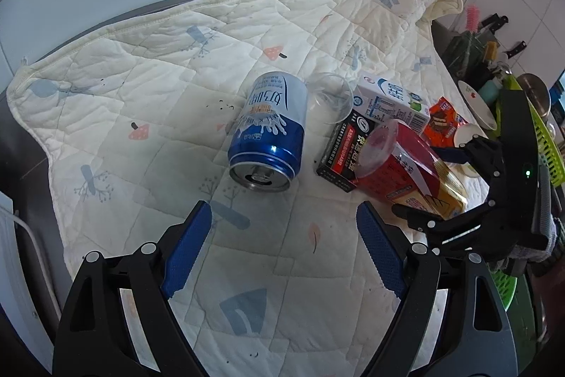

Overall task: Collect trash
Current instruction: 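Lift the juice bottle with the right gripper while the left gripper grasps the blue-white can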

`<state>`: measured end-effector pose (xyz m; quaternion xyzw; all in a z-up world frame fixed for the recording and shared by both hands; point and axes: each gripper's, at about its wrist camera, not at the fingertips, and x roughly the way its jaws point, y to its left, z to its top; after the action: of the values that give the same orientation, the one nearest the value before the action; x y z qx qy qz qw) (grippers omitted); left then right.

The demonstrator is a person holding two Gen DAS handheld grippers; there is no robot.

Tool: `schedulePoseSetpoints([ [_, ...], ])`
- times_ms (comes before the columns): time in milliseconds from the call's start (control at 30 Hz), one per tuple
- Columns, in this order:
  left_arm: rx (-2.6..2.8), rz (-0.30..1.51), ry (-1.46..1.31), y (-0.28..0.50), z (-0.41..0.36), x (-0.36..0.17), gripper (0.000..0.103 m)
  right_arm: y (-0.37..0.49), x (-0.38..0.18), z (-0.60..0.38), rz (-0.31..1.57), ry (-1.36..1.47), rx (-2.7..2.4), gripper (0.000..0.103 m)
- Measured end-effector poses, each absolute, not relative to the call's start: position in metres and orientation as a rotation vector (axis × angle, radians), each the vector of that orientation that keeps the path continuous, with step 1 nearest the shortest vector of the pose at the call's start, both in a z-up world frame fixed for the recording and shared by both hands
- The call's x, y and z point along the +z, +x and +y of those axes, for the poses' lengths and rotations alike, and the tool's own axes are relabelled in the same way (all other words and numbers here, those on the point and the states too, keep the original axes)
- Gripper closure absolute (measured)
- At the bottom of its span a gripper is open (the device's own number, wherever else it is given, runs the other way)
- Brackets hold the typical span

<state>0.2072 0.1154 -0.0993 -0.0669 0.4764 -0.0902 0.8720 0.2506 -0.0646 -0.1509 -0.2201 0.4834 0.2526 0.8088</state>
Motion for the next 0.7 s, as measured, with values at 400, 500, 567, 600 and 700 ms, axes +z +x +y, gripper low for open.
schedulePoseSetpoints([
  [400, -0.186, 1.009, -0.109, 0.261, 0.105, -0.104, 0.020, 0.241, -0.144, -0.074, 1.023, -0.428, 0.512, 0.028],
  [500, -0.177, 1.028, -0.096, 0.277, 0.101, -0.110, 0.020, 0.237, -0.137, -0.083, 1.018, -0.382, 0.497, 0.029],
  [567, -0.166, 1.037, -0.080, 0.287, 0.098, -0.115, 0.020, 0.232, -0.130, -0.090, 1.011, -0.354, 0.485, 0.030],
  [600, -0.164, 1.042, -0.077, 0.290, 0.097, -0.116, 0.020, 0.230, -0.127, -0.093, 1.007, -0.336, 0.482, 0.030],
  [700, -0.159, 1.077, -0.086, 0.304, 0.096, -0.126, 0.020, 0.223, -0.118, -0.104, 0.997, -0.287, 0.468, 0.031],
])
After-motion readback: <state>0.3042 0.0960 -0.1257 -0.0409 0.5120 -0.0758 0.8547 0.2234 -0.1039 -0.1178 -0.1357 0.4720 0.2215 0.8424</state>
